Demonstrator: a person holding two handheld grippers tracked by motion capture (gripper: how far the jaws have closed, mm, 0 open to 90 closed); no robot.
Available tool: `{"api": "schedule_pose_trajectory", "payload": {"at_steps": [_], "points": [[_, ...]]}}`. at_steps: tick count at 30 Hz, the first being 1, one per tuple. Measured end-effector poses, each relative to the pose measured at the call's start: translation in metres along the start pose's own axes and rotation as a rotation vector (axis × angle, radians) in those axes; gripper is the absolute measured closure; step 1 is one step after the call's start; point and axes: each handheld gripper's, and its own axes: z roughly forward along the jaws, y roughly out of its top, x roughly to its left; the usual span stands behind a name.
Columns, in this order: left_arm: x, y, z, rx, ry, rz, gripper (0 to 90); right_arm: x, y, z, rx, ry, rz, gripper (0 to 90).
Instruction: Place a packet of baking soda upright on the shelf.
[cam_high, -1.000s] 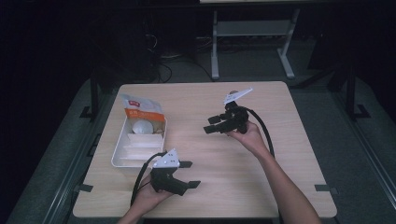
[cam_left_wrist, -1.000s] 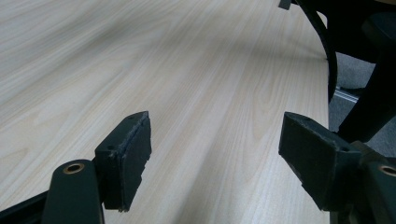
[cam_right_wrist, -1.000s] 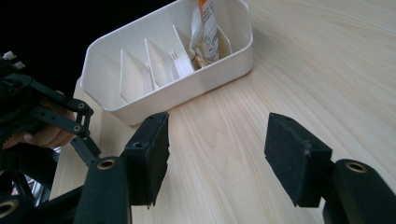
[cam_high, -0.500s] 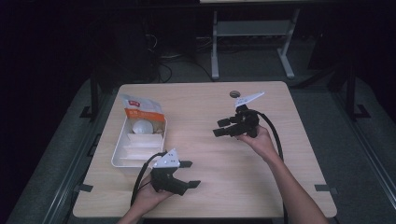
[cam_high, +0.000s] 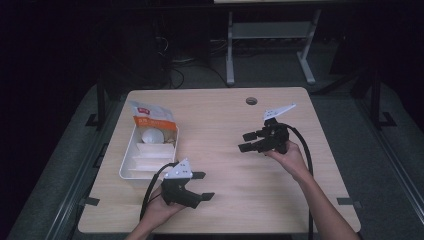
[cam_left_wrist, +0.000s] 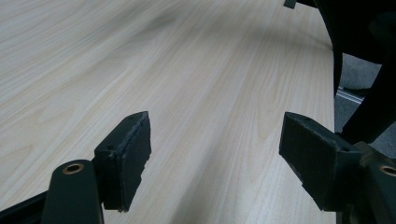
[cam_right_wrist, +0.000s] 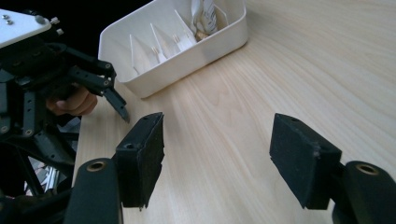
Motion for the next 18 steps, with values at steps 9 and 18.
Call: {"api": "schedule_pose_trajectory", "payload": {"at_steps": [9,18], "points": [[0.001,0.0,0.001,0.004,0.0,-0.004,24.3,0.003,-0.015,-0.012,-0.004,-0.002,0.017,33.7],[0.001,0.0,0.002,0.008,0.0,-0.006,24.1,0.004,-0.027,-0.021,-0.005,-0.008,0.032,33.0]]}}
